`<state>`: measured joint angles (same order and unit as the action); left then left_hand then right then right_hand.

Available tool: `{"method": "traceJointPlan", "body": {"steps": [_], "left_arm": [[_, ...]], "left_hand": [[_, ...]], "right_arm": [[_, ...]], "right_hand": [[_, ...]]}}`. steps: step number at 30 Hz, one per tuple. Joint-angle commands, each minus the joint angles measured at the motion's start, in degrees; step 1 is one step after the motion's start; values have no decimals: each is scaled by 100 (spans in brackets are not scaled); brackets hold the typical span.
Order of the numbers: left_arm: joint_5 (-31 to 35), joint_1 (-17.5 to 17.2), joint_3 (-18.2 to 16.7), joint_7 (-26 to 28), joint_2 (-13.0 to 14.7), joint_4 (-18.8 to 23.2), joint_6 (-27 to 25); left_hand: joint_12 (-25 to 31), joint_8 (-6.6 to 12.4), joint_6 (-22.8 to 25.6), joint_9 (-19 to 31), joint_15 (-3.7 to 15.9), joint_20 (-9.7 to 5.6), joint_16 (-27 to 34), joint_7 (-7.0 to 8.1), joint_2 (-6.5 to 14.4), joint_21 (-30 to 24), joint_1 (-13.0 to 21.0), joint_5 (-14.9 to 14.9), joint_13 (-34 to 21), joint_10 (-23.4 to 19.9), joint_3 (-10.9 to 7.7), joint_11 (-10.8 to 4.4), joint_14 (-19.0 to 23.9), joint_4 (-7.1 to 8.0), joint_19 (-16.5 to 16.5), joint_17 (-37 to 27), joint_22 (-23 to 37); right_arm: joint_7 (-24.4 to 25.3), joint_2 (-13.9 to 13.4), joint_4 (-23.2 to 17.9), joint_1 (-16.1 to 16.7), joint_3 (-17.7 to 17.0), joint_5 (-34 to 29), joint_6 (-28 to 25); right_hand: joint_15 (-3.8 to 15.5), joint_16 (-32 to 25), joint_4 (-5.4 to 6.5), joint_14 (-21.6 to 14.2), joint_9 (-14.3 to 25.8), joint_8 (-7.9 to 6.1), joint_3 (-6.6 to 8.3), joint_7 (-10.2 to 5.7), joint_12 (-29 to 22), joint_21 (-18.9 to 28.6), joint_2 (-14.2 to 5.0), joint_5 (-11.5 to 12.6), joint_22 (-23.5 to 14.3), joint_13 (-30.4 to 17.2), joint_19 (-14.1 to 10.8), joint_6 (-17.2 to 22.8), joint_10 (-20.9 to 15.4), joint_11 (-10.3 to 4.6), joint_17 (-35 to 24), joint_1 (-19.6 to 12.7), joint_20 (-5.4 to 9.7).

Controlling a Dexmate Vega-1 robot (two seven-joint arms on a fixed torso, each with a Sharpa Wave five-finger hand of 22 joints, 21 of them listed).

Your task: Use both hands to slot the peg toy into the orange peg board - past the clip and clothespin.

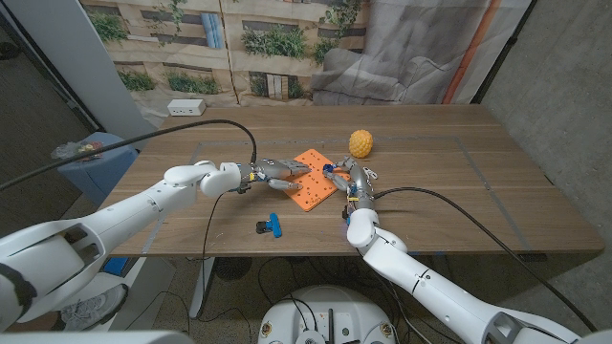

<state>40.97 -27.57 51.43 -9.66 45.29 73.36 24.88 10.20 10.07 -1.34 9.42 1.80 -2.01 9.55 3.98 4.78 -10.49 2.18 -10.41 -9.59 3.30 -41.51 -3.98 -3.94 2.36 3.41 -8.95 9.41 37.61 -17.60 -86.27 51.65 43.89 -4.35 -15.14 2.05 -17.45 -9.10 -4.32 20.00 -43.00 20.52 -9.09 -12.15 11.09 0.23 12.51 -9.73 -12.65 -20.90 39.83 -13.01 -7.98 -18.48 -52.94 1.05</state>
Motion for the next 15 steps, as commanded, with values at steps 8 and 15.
{"method": "traceJointPlan", "body": {"steps": [8, 15], "left_arm": [[-32, 36, 15, -44, -22, -68, 22], [-25, 75, 35, -27, -47, -131, 53]], "left_hand": [[40, 44, 317, 49, 399, -794, 46, 15, 433, -51, 42, 16, -34, -241, -21, -54, 125, -38, -47, -59, 43], [41, 43, 316, 49, 401, -791, 46, 18, 434, -51, 50, 17, -34, -243, -16, -45, 126, -54, -48, -57, 43]], "right_arm": [[-52, -79, -77, -119, 167, -184, -282], [-21, -80, -87, -140, 203, -264, -347]], "right_hand": [[133, 15, -5, -2, 13, -21, -11, -374, -4, 15, -301, 36, -11, -19, -40, 417, 0, 25, -18, -242, -31], [128, 14, -8, -8, 6, -18, -16, -375, -1, 15, -301, 40, -10, -18, -45, 419, 7, 37, -18, -240, -33]]}}
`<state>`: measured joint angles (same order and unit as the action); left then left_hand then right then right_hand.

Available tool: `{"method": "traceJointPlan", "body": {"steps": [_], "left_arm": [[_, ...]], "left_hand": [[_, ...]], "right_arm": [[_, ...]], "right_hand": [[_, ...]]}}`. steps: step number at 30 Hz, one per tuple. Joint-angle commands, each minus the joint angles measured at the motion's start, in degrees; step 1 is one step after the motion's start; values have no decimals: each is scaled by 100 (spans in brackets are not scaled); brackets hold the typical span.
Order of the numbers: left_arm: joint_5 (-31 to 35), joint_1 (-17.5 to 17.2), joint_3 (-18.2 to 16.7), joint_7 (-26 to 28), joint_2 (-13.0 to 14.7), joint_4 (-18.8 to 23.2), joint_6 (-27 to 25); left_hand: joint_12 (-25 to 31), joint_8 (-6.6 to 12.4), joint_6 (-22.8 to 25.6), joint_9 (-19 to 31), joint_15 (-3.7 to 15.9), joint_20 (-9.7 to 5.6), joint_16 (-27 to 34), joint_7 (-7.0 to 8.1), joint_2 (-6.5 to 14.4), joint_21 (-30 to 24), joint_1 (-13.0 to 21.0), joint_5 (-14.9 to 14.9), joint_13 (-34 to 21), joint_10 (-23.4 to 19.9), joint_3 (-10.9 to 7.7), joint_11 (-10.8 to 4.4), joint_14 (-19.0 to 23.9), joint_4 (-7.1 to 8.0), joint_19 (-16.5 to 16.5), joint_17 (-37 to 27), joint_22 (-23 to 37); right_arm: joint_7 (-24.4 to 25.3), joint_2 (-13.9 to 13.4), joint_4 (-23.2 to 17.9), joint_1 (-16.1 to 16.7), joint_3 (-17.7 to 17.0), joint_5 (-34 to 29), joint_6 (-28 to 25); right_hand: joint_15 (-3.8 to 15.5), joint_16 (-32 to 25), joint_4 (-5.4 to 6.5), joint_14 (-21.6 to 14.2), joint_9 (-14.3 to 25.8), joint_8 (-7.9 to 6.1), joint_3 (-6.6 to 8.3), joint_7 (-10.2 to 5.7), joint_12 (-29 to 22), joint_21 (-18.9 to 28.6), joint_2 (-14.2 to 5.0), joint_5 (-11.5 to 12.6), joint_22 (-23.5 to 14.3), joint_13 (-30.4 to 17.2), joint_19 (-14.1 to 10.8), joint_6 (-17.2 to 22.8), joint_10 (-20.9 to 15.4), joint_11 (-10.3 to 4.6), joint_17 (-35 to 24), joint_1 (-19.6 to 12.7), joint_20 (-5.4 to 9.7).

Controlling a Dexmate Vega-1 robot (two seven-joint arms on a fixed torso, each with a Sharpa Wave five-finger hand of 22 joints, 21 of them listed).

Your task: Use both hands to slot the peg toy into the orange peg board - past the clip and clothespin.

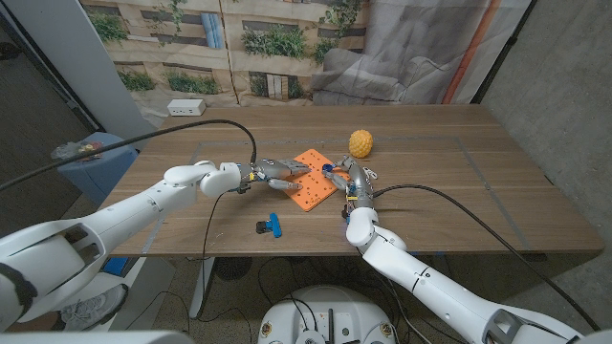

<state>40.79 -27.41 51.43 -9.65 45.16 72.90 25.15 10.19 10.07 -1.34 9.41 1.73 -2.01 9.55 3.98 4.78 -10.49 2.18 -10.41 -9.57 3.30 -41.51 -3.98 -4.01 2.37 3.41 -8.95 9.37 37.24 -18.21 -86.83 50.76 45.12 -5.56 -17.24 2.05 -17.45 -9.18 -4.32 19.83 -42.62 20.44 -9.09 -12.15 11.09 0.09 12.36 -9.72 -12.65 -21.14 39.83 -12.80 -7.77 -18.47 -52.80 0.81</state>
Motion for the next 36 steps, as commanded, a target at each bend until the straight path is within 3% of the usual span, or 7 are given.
{"method": "traceJointPlan", "body": {"steps": [1, 36], "left_arm": [[-12, 63, 37, -29, -36, -91, 30], [-57, -10, 9, -94, -7, 53, -93]], "left_hand": [[42, 43, 315, 49, 408, -791, 46, 18, 436, -51, 50, 18, -36, -244, -16, -43, 134, -55, -48, -57, 47], [41, 45, 319, 49, 410, -796, 49, 11, 453, -51, 65, 21, -36, -242, -4, -49, 134, -92, -51, -58, 47]], "right_arm": [[5, -39, -32, -59, 97, -168, -126], [-20, -36, -112, -32, 111, -189, -452]], "right_hand": [[127, 14, -2, -9, 23, -56, -9, -375, 0, 15, -286, 56, -12, -18, -21, 421, -12, 16, -18, -255, -9], [113, 7, -23, -53, 8, -63, -32, -375, -2, 23, -273, 73, -9, -16, -71, 459, -11, 17, -14, -268, -3]]}}
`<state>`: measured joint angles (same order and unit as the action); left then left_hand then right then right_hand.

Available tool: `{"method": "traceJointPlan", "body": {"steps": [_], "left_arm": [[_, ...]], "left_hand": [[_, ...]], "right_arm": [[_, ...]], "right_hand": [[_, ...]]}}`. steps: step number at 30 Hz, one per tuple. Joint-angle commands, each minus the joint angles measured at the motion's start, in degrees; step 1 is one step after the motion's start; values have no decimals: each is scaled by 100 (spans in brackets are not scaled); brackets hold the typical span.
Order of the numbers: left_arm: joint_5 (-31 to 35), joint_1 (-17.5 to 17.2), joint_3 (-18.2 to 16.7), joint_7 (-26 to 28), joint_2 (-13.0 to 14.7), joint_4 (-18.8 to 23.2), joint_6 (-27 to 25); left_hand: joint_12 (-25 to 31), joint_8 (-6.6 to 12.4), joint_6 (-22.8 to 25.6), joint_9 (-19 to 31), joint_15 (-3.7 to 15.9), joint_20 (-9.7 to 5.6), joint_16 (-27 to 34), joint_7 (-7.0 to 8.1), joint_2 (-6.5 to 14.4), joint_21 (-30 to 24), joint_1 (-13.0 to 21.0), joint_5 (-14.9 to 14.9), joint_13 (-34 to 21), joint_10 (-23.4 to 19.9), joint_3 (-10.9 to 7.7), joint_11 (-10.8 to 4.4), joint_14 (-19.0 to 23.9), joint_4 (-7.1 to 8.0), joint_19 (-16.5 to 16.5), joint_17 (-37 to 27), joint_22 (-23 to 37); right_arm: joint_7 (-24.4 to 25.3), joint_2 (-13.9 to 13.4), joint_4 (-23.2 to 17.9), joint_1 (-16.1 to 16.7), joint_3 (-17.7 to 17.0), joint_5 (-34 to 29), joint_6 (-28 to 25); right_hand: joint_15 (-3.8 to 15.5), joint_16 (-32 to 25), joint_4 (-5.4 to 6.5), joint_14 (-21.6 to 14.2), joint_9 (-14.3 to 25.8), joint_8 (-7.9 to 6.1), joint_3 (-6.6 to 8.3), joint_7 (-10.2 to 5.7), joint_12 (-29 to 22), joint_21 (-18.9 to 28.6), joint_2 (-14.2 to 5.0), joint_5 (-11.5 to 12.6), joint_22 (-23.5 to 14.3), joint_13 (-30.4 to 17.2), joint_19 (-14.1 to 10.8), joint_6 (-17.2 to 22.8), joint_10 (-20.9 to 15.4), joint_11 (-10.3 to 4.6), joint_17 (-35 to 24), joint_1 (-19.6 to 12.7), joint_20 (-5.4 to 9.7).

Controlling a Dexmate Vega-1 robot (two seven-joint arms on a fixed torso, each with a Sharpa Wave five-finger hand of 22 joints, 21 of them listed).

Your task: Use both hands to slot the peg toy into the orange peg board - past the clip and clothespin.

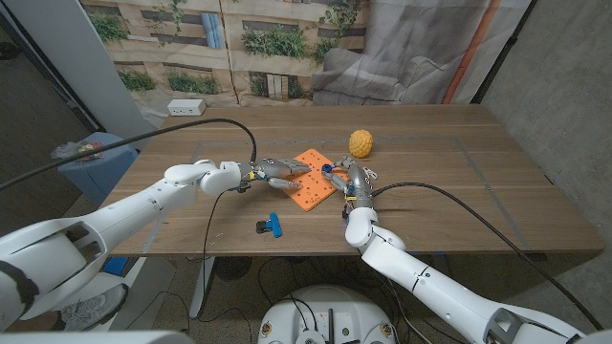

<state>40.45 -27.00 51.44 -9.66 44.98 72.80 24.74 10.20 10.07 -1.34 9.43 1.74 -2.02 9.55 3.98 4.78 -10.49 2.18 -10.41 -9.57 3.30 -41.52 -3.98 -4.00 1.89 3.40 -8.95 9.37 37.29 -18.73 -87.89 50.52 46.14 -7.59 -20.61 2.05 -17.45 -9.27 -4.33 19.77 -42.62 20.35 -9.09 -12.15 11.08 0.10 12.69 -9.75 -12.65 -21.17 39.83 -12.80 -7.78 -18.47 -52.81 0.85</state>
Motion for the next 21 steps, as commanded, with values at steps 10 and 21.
{"method": "traceJointPlan", "body": {"steps": [10, 21], "left_arm": [[-21, -51, 0, -104, 23, 68, -49], [-17, -67, -8, -84, 33, 82, -51]], "left_hand": [[40, 45, 319, 48, 407, -797, 51, 17, 458, -51, 70, 22, -36, -240, 2, -49, 136, -54, -52, -58, 47], [41, 44, 316, 48, 406, -797, 50, 16, 467, -51, 80, 23, -36, -241, 9, -47, 131, -71, -52, -58, 47]], "right_arm": [[-72, 23, -1, -38, 24, 51, -209], [-86, 10, -59, -26, 37, 89, -323]], "right_hand": [[114, 10, -10, -51, -16, -39, -28, -373, -2, 24, -278, 43, -6, -16, -78, 443, -8, 25, -13, -264, -9], [111, 11, -8, -56, -38, -25, -35, -373, 1, 28, -281, 49, -6, -15, -100, 443, 1, 33, -13, -261, -23]]}}
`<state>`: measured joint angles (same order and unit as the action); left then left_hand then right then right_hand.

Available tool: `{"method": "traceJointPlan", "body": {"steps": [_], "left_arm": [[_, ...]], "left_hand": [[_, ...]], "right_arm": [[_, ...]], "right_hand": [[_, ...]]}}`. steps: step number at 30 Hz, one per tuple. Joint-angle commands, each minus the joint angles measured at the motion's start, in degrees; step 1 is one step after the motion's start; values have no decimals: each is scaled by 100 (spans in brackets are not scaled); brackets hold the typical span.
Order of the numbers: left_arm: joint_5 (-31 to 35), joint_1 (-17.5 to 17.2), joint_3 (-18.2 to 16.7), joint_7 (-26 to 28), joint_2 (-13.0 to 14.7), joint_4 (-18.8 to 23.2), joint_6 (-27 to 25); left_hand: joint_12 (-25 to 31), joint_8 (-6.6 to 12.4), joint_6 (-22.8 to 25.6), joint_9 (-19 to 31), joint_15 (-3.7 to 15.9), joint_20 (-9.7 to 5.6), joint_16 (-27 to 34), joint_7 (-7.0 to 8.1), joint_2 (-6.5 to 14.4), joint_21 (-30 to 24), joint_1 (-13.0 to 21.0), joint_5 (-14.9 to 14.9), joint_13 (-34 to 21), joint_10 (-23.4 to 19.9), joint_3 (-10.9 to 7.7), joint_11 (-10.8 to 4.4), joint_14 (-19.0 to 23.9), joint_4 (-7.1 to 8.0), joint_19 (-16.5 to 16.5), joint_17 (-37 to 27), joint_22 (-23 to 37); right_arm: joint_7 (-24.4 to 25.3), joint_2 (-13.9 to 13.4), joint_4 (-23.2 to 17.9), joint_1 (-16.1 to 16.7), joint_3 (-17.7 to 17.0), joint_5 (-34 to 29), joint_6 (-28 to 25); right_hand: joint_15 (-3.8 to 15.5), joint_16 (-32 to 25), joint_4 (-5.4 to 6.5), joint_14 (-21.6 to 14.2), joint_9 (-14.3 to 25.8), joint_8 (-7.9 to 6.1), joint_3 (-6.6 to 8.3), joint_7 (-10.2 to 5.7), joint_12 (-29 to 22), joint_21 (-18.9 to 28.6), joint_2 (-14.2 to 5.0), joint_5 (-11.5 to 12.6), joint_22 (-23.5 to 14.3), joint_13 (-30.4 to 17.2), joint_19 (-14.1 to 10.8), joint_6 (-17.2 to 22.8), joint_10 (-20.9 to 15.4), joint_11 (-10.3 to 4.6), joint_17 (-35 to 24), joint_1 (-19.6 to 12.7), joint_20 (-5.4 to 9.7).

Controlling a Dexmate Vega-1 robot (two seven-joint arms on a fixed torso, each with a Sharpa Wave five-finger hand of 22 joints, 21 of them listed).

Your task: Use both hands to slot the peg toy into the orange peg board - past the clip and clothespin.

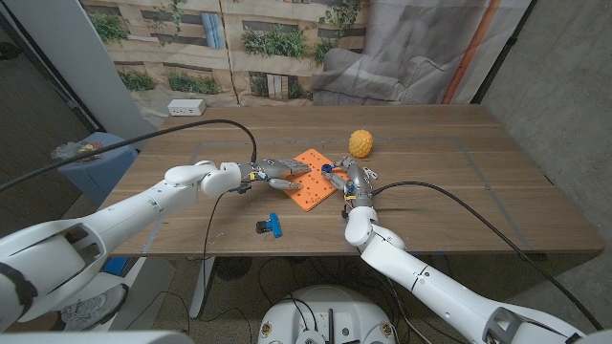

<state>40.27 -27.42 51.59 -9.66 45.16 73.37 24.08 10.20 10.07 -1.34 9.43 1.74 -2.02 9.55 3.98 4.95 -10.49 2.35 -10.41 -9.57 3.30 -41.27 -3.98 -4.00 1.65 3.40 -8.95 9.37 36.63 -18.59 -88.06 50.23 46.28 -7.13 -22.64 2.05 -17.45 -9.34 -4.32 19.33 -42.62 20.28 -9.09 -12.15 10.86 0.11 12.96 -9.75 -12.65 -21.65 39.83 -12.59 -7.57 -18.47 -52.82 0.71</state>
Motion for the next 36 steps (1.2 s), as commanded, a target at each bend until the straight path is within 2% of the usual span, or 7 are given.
{"method": "traceJointPlan", "body": {"steps": [1, 19, 30, 36], "left_arm": [[-2, -32, -27, -82, 20, 32, 9], [1, -63, -43, -66, 27, 62, -13], [6, -34, -32, -90, 8, 37, 1], [5, -17, -20, -79, -10, 0, 28]], "left_hand": [[41, 44, 315, 48, 405, -797, 50, 13, 449, -51, 64, 24, -36, -241, -14, -48, 132, -49, -52, -57, 47], [40, 43, 313, 48, 401, -798, 52, 10, 458, -52, 66, 24, -36, -238, -8, -51, 132, -56, -55, -61, 47], [42, 43, 311, 48, 401, -798, 55, 11, 462, -53, 63, 23, -36, -241, -9, -36, 137, -54, -60, -64, 47], [41, 42, 309, 48, 399, -795, 54, 9, 465, -54, 59, 22, -36, -239, -11, -44, 134, -49, -65, -66, 47]], "right_arm": [[-13, -5, -45, 7, 21, 45, -117], [-12, 16, -79, 23, 33, 107, -259], [-23, 26, -71, 22, 7, 197, -261], [-15, 11, -85, 27, 10, 209, -263]], "right_hand": [[112, 11, -2, -55, 4, -24, -29, -373, 0, 50, -281, 23, -5, -15, -54, 443, -21, 12, -13, -260, -8], [114, 12, -10, -67, -15, -21, -44, -373, 3, 50, -267, 29, -5, -15, -74, 463, -12, 25, -10, -265, -2], [66, 29, -8, -52, -108, 120, -78, -363, 31, 40, -221, 26, -5, -15, -75, 236, 74, 95, -3, -247, -25], [61, 38, -4, -46, -111, 145, -99, -362, 44, 36, -192, 22, -4, -16, -73, 173, 121, 117, 1, -227, -44]]}}
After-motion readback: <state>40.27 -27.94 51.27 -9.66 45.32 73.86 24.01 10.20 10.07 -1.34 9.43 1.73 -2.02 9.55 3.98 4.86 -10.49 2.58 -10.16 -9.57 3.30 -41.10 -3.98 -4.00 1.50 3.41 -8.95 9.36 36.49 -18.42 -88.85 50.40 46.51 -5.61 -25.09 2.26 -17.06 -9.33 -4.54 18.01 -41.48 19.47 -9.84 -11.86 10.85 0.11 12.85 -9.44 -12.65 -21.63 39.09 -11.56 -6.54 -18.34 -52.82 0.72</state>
